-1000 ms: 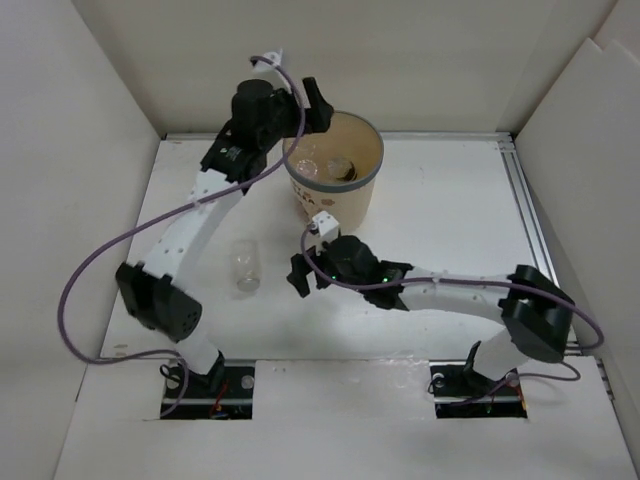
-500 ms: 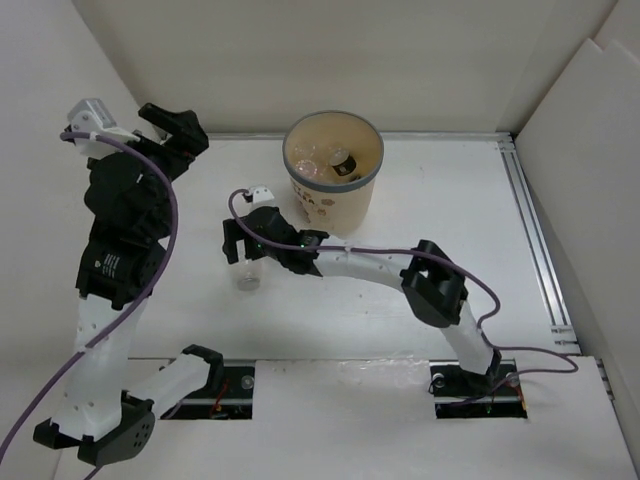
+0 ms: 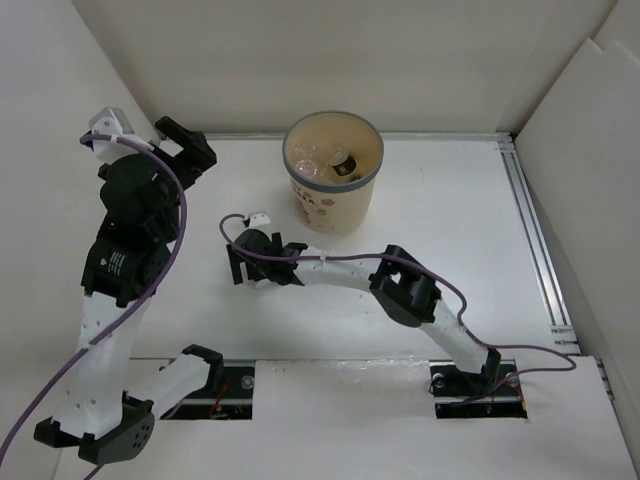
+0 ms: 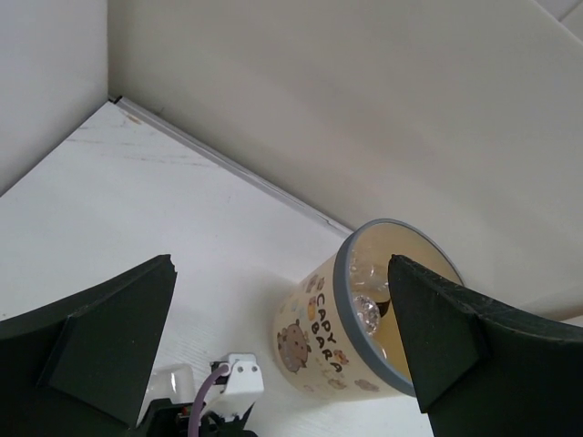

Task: Put the plastic bottles in the bin

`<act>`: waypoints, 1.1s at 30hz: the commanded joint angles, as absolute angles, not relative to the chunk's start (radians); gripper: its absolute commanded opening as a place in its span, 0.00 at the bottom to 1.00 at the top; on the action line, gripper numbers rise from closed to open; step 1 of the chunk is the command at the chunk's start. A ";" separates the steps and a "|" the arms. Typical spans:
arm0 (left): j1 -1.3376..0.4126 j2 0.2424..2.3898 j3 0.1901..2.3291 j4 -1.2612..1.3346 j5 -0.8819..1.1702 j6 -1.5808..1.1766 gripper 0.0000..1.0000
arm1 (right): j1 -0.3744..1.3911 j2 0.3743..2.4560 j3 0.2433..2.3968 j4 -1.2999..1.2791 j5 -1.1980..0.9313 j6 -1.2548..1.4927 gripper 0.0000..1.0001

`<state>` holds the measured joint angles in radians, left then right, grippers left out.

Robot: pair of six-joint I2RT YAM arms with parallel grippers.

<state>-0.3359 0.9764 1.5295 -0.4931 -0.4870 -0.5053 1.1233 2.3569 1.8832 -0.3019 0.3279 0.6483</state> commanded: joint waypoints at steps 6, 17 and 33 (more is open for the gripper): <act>-0.333 0.953 1.491 -0.476 -0.468 -0.468 1.00 | 1.131 2.338 1.829 -0.282 0.302 0.676 0.70; -0.333 1.022 1.416 -0.362 0.019 -0.394 1.00 | 1.131 1.763 1.314 -0.115 0.327 0.566 0.12; -0.457 1.127 1.372 -0.134 0.700 -0.336 1.00 | 1.052 1.105 1.175 -0.031 0.275 0.147 0.12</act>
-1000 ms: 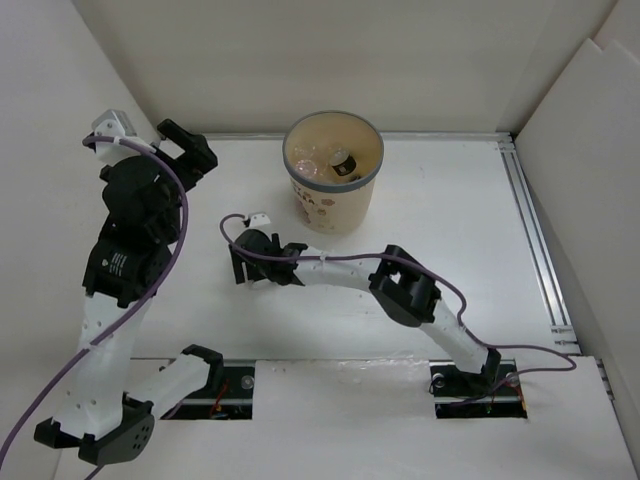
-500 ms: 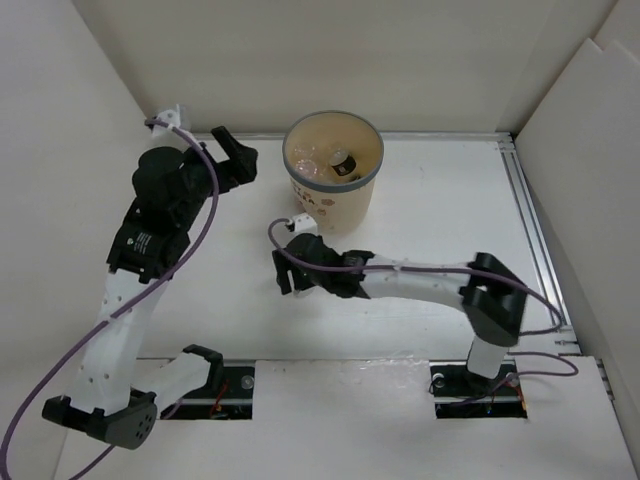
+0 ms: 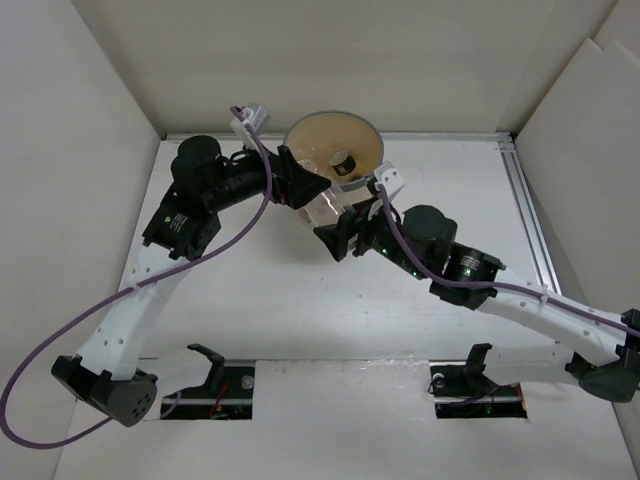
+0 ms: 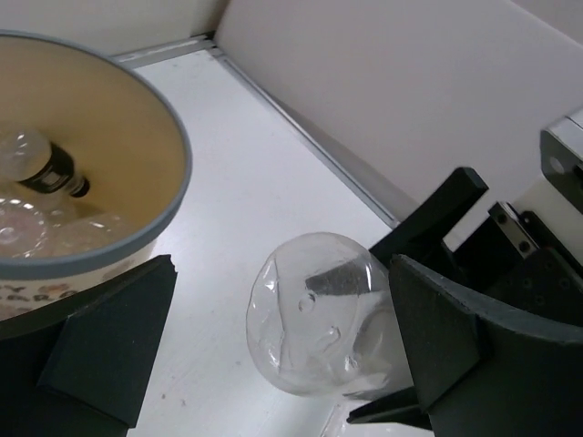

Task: Put the plastic bottles in the bin

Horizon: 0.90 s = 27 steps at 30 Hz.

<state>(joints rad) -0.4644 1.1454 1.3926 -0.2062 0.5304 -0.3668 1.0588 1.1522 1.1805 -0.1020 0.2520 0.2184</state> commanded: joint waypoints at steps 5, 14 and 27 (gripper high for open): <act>-0.457 1.117 1.319 -0.009 0.859 -0.379 1.00 | 1.052 1.081 1.175 -0.020 0.293 0.109 0.12; -0.457 1.160 1.270 0.084 0.942 -0.465 1.00 | 1.052 1.060 1.166 0.057 0.261 0.089 0.12; -0.457 1.198 1.230 0.346 0.928 -0.696 0.44 | 1.052 1.078 1.132 0.129 0.189 0.071 0.17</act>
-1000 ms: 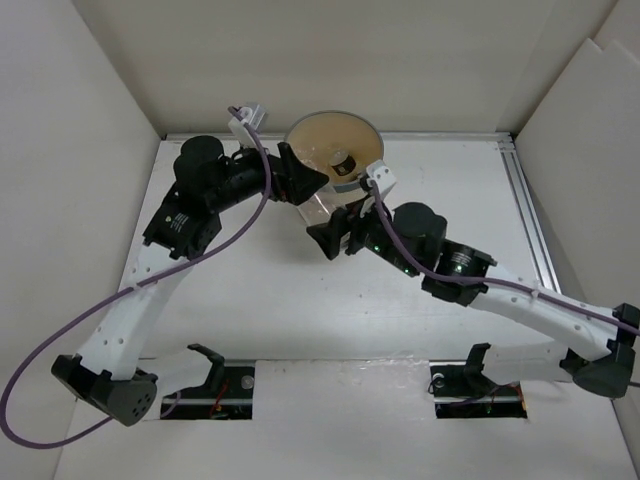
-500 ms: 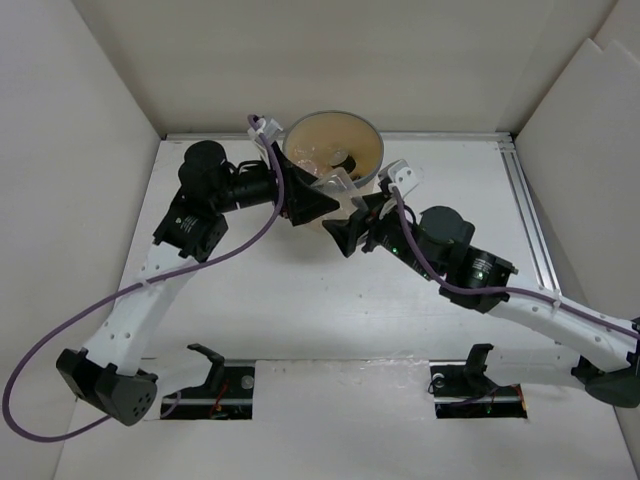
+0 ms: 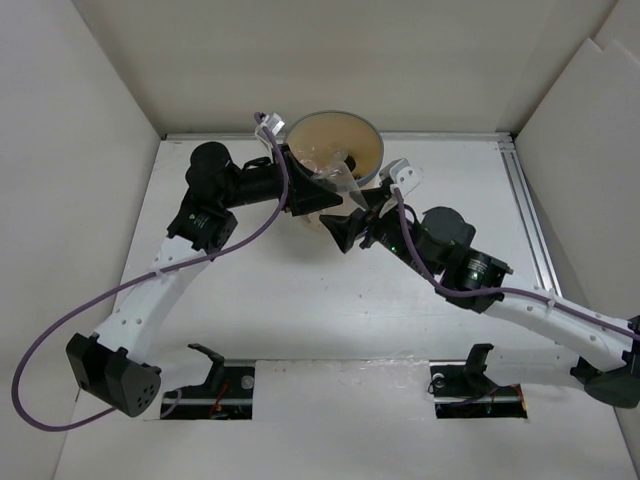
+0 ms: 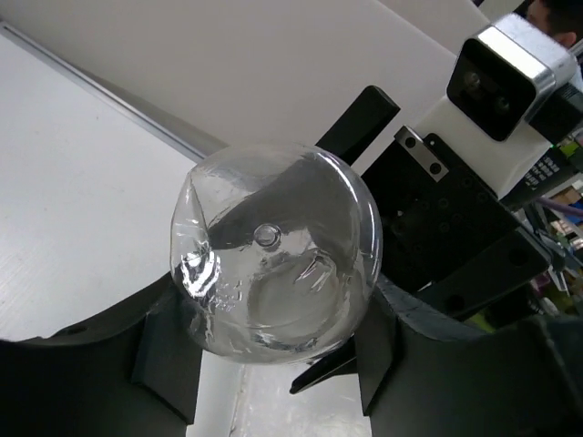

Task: Put the plastic bottles in the bin

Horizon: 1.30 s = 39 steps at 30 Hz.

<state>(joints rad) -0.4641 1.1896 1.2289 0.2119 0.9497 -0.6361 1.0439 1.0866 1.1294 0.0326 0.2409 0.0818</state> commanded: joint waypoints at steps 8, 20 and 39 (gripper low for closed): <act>-0.457 1.255 1.325 0.285 0.859 -0.703 0.01 | 1.052 1.049 1.080 0.147 0.294 0.071 1.00; -0.411 1.639 1.834 -0.017 0.456 -0.480 0.05 | 1.019 0.997 1.017 -0.038 0.615 0.152 1.00; -0.402 1.666 1.908 -0.231 0.108 -0.399 1.00 | 1.009 0.953 1.360 -0.575 0.735 0.207 1.00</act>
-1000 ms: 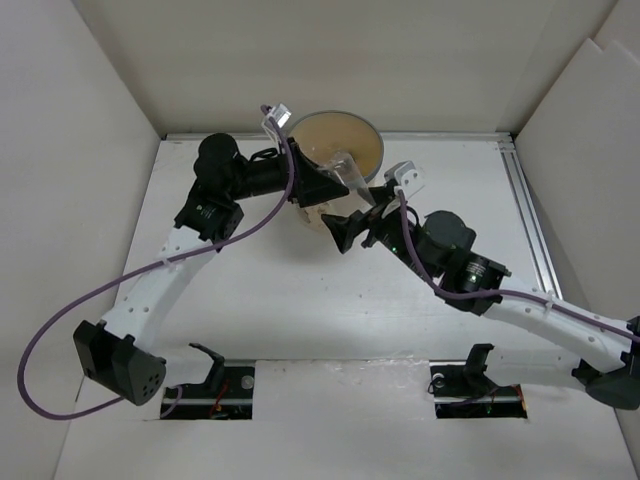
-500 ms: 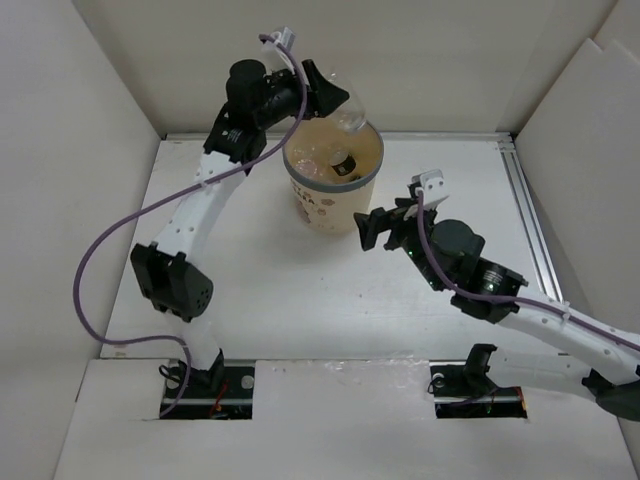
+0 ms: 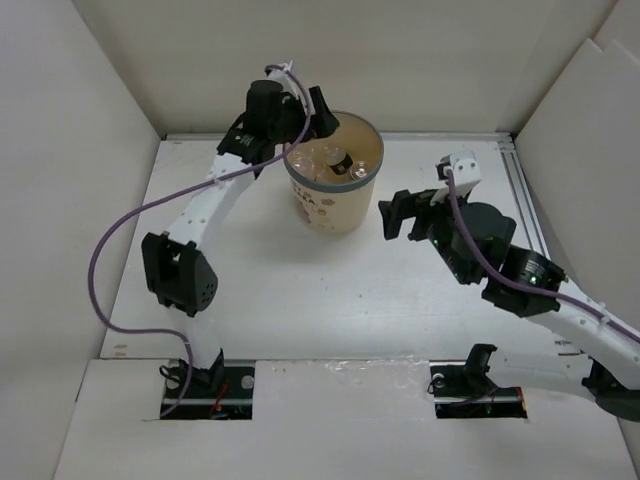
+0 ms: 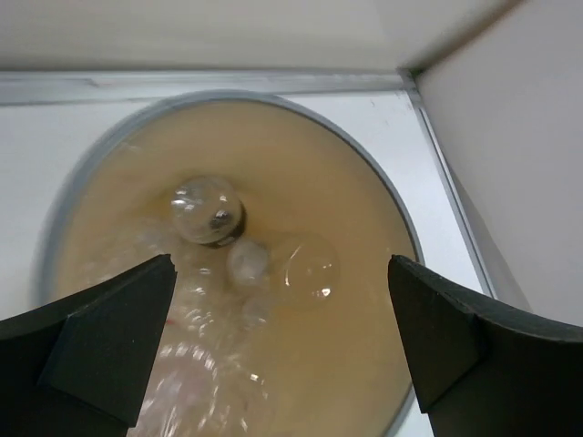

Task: Put the plastic bottles in the bin

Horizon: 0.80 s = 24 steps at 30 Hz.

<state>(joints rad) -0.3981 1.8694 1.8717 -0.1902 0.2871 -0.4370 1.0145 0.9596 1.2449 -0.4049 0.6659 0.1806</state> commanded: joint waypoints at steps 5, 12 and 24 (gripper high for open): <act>-0.416 1.438 1.813 -0.394 -0.214 -0.399 1.00 | 1.009 0.943 1.595 -0.797 0.807 0.207 1.00; -0.425 1.146 1.625 -0.494 -0.333 -0.399 1.00 | 1.009 0.861 1.721 -0.994 0.906 0.216 1.00; -0.425 0.828 1.450 -0.632 -0.417 -0.380 1.00 | 1.009 0.732 1.721 -1.083 0.943 0.235 1.00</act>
<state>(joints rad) -0.4194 0.8711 1.4471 -0.6086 -0.3813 -0.3969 1.0145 0.7223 1.7153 -1.0435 0.9264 0.2333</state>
